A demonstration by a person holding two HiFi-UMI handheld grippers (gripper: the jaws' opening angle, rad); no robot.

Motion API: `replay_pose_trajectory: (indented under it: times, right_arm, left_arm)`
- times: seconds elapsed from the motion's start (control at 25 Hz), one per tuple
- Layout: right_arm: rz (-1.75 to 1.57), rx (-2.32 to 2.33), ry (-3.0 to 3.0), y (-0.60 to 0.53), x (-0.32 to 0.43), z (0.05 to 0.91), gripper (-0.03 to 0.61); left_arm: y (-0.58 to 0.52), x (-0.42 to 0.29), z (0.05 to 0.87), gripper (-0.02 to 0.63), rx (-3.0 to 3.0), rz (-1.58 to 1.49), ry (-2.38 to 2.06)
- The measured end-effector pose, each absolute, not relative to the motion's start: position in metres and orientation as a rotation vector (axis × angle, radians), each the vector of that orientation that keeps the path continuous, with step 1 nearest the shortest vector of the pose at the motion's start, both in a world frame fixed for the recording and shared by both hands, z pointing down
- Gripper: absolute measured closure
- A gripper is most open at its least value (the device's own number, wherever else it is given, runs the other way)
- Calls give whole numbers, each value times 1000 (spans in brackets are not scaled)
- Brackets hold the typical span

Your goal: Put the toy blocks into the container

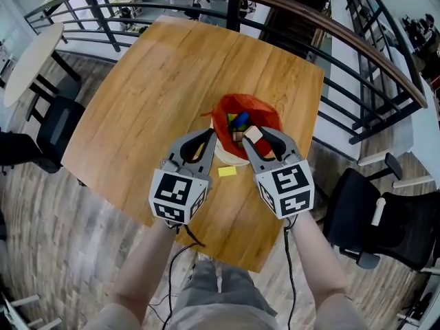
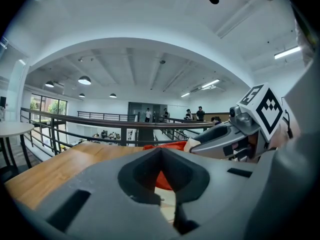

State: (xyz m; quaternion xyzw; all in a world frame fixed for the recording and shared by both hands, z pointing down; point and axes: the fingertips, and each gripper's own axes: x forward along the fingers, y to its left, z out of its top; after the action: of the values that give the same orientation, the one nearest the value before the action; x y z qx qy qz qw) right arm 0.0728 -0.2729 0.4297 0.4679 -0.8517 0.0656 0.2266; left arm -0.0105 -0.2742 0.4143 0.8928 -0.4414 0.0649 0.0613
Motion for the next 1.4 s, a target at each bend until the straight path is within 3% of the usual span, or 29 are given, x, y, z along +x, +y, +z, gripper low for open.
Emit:
replay_pose_trajectory:
  times: [0.72,1.12,1.4]
  right_arm:
    - [228,1286,-2323,-266,80,445,417]
    - [39,1341,-2338,-252,79,387,420]
    - [-17,1412,-2467,-222,75,314,494]
  left_arm:
    - [-268,-9,416,603,2693,205,-1325]
    - [-254,-11,368,603,2751,130,-1343]
    - [-229,-12,310,603,2835,54,-1348]
